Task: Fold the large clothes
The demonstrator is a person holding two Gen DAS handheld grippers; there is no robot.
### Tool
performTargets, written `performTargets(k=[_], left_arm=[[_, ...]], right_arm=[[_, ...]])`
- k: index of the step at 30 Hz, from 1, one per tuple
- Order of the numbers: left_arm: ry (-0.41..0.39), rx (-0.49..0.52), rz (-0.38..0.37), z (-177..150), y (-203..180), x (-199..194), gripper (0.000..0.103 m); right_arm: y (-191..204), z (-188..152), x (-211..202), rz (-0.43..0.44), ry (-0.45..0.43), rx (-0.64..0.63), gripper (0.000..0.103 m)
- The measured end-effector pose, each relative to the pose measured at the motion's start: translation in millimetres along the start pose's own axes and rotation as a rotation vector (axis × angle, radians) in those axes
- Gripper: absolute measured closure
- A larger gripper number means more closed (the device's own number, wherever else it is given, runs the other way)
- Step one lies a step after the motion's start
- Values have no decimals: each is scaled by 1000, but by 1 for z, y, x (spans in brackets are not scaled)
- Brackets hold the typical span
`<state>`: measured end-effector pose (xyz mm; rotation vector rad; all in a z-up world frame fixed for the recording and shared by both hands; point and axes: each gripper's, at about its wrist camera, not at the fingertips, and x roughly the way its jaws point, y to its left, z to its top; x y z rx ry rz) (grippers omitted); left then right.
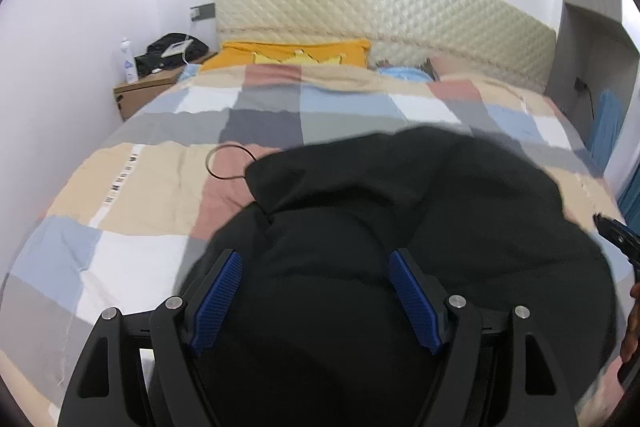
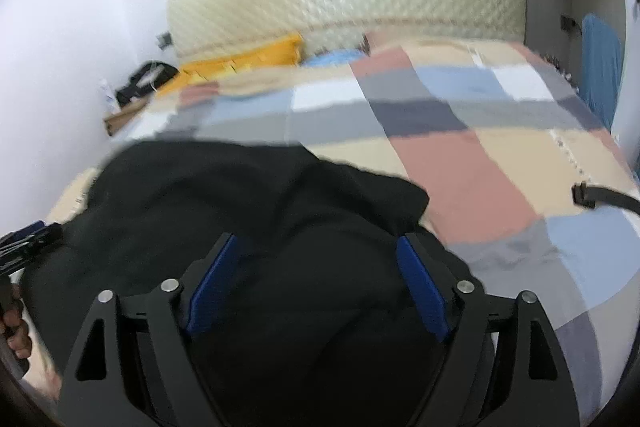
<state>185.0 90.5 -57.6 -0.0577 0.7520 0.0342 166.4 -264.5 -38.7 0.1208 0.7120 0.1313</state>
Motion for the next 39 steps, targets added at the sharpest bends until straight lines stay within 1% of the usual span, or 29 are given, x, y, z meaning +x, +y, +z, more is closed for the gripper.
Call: performTargets(k=[2,6,7,8,10,12,14,18,21,23,25,28,31,33,35,37,39], left_arm=[[-24,-25,-22,6,2,-22,27],[-85,-36,-10,20,-4,-78,26],[-96,-40,-7,21,-5,-88,21],[-126,-50,3,23,-7,-108,16],[-168,-47,19,23,-12,-138,11],[-189,-14,32,23,-19,-164,9],[-191,18,39,23,-26,-189,9],[-204,13,36,23,-32,-235,4],[-229,-3,17,22,-35,-266,3],[-246,-21,-34,16,-36,-289,3],[-271,-22,-56,5,-40,-309,3],[-270,1,-67,-15,-49,-324,3],[-259,-2,-82,-34,-57,-330,3],[-263,-1,-86,-46,-62,-329,3],[-237,36,-85,-56,-71,-322,3],[-217,56,-69,-63,-77,-315,3],[-196,63,-73,-71,-79,-312,3]], right_arm=[[5,6,-24,4,-32,-1,18],[12,18,-81,2,-108,23,17],[13,20,-95,3,-128,30,17],[14,23,-114,6,-152,35,16],[19,26,-142,-8,-179,26,12],[25,27,-169,0,-208,11,4],[31,25,-197,5,-246,1,1],[40,22,-250,25,-317,-17,0],[48,18,-283,37,-370,-33,0],[53,10,-302,59,-398,-36,0],[57,-1,-311,88,-406,-32,0],[63,-26,-321,103,-394,-32,0],[65,-48,-325,81,-384,8,0],[67,-60,-329,81,-394,18,0],[71,-69,-333,32,-404,9,0],[76,-77,-336,20,-401,-12,0],[78,-83,-337,6,-393,-14,0]])
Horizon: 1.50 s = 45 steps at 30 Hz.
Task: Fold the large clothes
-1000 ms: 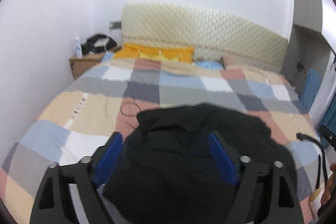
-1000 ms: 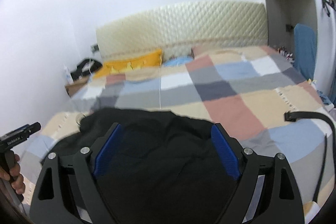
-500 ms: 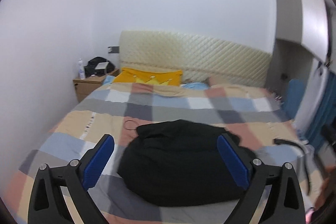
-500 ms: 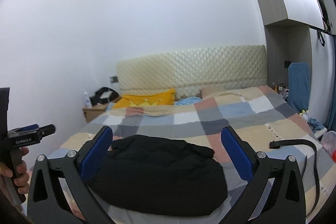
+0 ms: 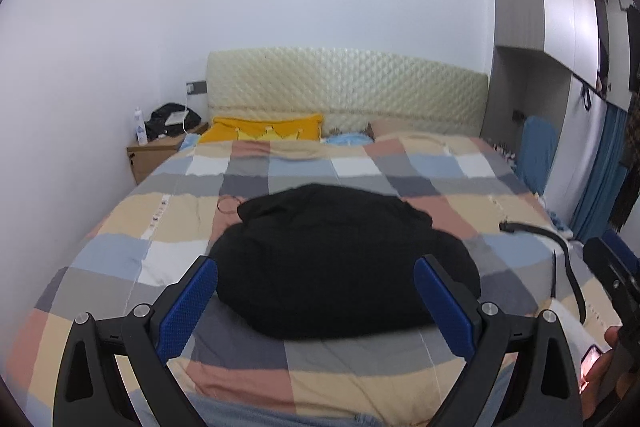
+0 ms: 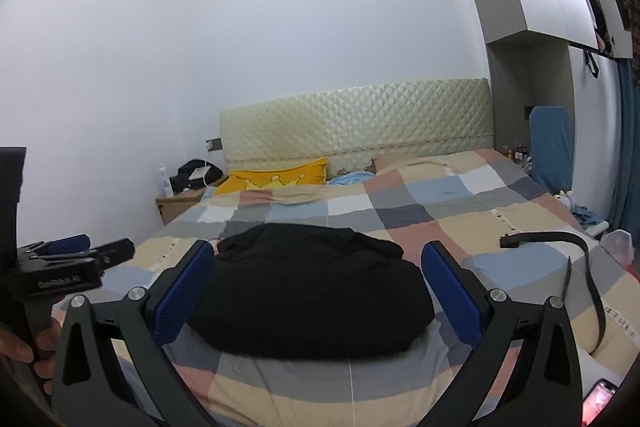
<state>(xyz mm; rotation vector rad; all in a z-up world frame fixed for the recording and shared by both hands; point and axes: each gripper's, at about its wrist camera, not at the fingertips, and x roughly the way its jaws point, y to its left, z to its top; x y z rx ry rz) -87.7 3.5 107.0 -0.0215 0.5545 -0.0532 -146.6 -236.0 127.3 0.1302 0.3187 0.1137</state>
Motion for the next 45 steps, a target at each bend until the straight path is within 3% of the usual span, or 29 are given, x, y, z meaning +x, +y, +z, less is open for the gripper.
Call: performTargets(k=[2,7,24,45], left_arm=[[29,5,-1,-7,-2,2,3],[90,16,28,-18,0,2,3],[149,49,44,-24,1,5,3],[182,39,27,-29,-3,13,3]], right_arm=[[1,-6,-1,-19,14,14,0],[9,-21,-1,-7,154,2,0],[12,-24,-7,-39,131,16,0],[14,-32,9,-23,208,-11,0]])
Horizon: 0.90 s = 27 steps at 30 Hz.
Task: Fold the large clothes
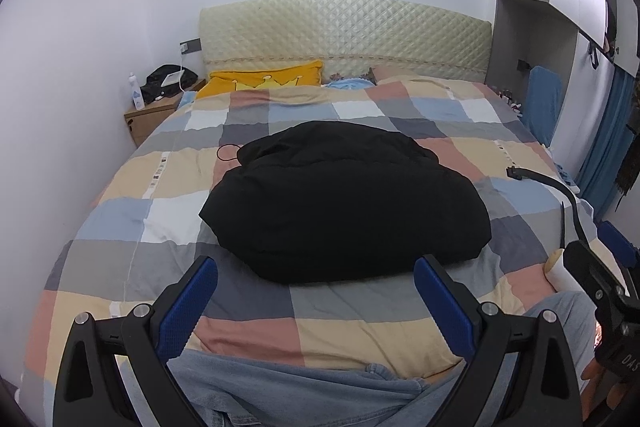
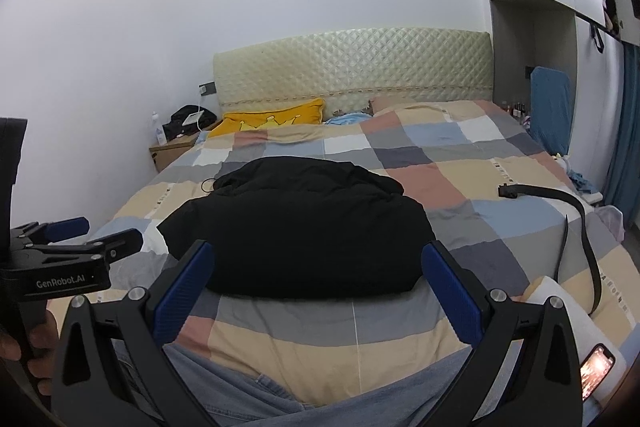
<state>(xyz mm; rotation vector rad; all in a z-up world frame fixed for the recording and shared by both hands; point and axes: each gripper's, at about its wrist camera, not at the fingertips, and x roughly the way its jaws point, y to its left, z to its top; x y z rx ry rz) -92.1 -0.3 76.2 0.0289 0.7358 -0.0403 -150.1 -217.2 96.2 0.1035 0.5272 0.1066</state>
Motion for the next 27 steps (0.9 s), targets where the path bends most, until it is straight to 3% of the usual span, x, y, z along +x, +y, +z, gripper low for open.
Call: performTargets(k=[27], left_arm=[[-2,-9,-11,2,-3,-1,3]], right_arm=[[-8,-4,3,-6,1,33,0]])
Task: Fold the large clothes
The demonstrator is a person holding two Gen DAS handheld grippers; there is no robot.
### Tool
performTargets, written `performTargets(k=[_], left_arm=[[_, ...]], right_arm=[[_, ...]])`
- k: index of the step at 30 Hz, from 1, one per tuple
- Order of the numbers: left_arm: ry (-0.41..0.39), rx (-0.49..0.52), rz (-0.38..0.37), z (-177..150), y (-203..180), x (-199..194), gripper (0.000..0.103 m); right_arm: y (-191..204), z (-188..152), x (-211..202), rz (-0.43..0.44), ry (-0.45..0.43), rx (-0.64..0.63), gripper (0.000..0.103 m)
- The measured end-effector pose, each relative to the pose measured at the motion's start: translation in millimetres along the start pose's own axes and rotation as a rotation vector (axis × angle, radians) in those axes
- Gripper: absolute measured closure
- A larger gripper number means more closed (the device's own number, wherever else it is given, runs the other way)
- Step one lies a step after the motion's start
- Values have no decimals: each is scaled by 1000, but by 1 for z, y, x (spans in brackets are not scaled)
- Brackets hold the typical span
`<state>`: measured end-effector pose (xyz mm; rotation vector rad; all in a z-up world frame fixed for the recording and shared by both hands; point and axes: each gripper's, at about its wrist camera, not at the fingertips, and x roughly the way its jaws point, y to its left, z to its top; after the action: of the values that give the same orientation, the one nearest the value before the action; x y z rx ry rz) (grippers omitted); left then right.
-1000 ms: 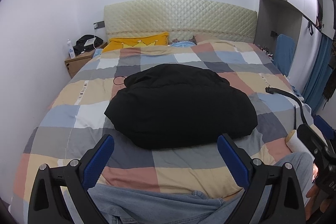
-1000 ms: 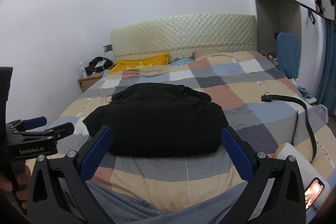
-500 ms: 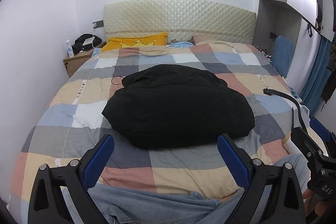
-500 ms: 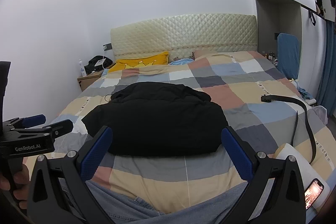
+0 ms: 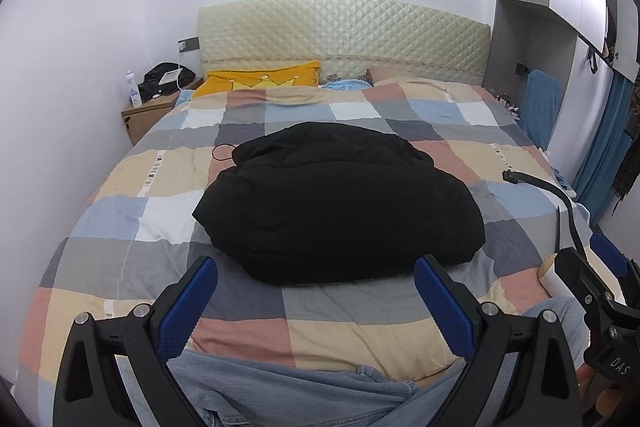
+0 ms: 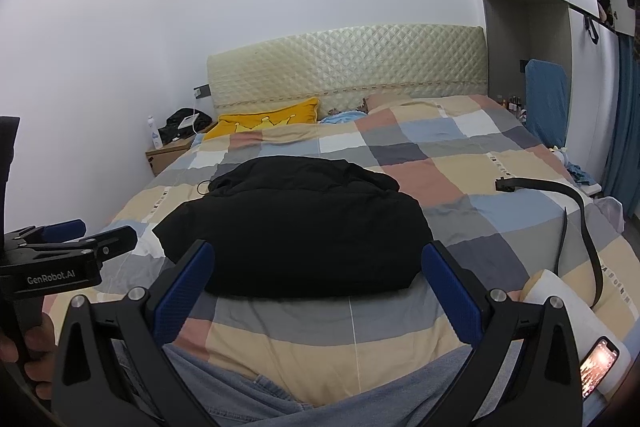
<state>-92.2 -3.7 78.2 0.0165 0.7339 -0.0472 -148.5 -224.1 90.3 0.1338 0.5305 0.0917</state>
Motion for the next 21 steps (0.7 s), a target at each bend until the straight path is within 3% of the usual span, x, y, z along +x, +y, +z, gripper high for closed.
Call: performTargets(k=[21], left_arm=[[19,-8,10,-2,-1,6,3]], right_arm=[[3,-4,8,16,26,1,0]])
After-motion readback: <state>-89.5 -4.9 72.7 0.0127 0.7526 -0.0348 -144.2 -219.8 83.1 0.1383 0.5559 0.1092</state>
